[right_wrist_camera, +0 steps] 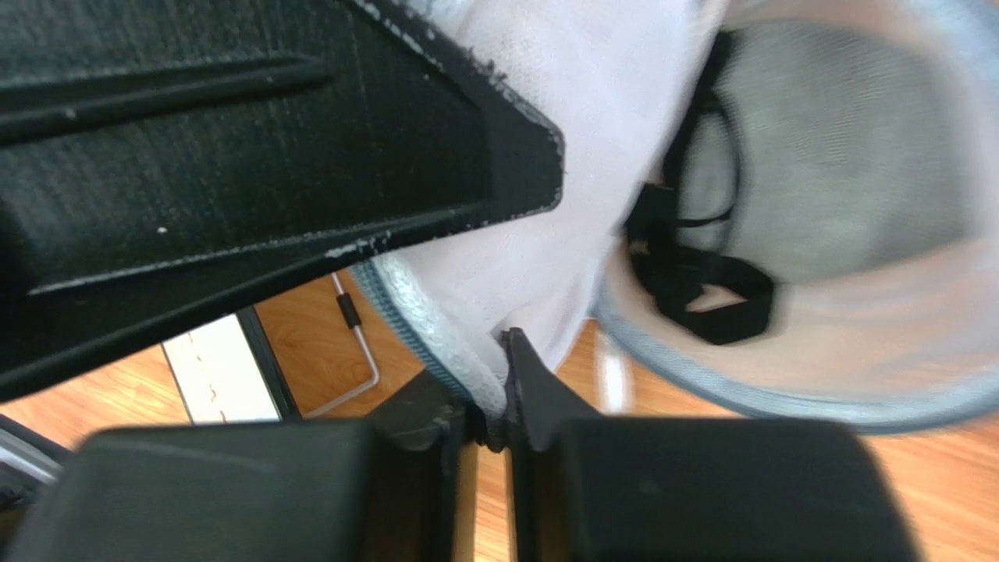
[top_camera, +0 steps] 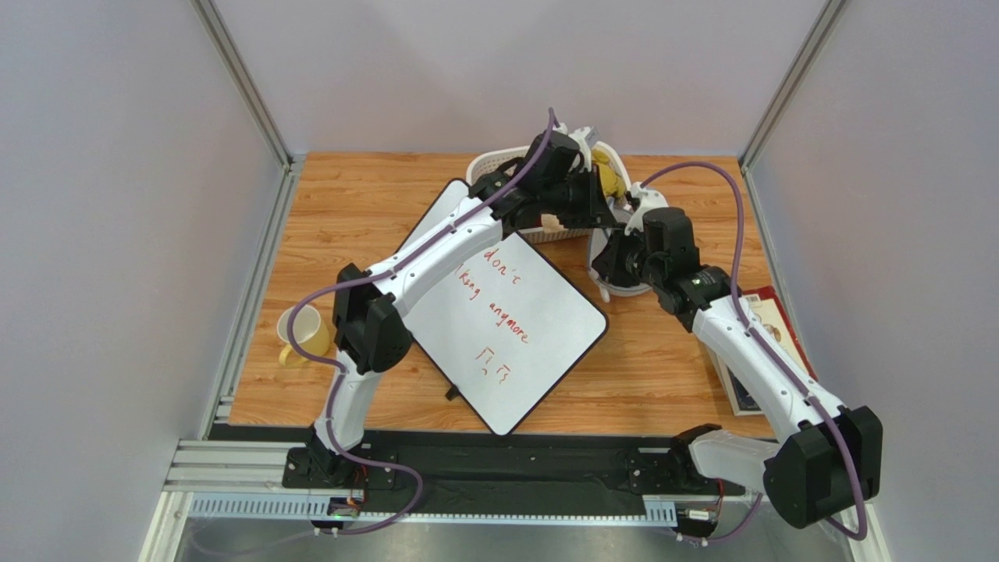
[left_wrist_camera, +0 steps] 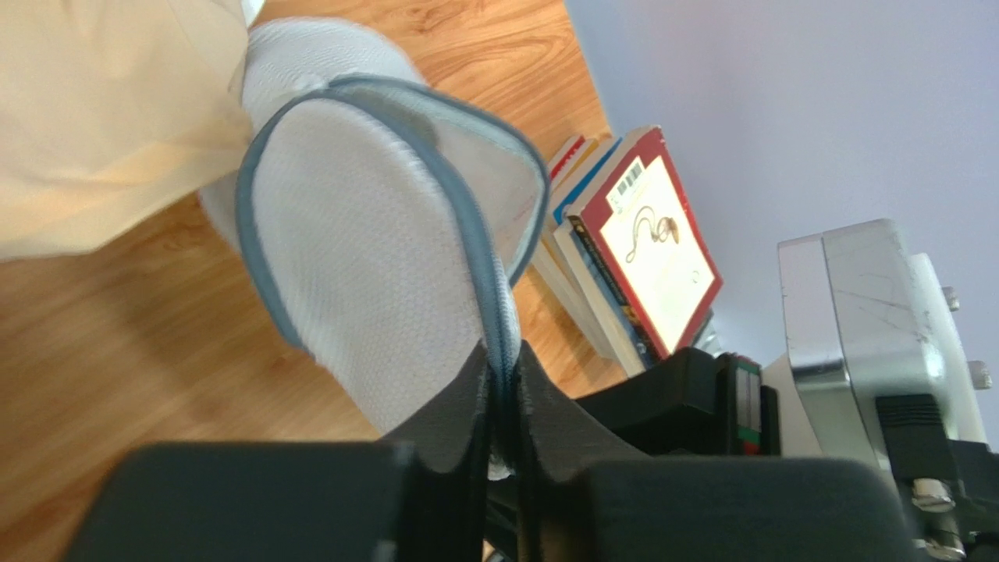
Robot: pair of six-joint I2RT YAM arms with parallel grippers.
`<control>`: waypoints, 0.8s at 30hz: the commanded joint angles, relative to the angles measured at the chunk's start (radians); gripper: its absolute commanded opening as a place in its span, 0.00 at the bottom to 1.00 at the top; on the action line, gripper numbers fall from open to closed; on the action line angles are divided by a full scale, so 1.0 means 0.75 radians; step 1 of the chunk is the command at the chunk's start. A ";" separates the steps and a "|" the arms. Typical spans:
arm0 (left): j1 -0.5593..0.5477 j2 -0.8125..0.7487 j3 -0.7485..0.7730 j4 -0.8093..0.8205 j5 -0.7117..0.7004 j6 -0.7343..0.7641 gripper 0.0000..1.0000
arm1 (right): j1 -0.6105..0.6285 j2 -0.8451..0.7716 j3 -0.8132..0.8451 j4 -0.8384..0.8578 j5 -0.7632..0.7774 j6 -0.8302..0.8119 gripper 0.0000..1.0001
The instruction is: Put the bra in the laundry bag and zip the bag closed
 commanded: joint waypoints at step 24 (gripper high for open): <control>0.140 -0.127 0.006 -0.033 0.882 1.355 0.83 | -0.427 0.149 0.433 -0.646 -0.711 -0.605 0.00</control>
